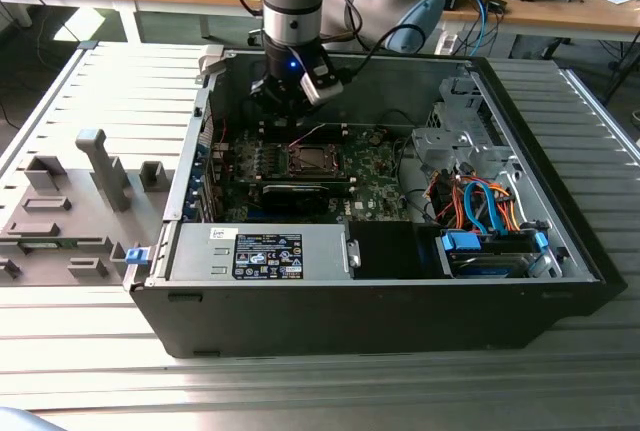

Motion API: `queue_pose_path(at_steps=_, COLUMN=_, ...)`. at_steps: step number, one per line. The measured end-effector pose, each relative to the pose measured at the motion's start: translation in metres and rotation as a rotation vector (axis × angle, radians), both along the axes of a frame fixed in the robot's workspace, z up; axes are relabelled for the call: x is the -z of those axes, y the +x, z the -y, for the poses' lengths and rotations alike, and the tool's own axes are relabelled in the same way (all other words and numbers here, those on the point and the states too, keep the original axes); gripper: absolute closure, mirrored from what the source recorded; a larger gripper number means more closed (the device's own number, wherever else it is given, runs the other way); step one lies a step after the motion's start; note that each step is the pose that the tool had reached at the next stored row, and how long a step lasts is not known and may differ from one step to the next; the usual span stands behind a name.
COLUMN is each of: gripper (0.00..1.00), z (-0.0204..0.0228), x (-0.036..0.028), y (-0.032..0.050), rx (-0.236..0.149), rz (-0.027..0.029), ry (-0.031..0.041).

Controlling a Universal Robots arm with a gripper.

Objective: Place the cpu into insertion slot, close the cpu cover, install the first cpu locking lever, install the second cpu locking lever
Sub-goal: 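Install the first cpu locking lever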

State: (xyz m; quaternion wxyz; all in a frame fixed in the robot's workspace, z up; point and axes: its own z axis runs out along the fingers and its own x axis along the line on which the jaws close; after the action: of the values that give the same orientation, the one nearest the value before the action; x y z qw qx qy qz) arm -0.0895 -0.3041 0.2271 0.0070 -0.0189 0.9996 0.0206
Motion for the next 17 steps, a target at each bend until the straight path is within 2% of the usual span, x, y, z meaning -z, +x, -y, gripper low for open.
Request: queue_pose_path(at_steps=17, gripper=0.89, z=0.0000, x=0.0022, y=0.0053, rx=0.000, rz=0.0001, ry=0.0000)
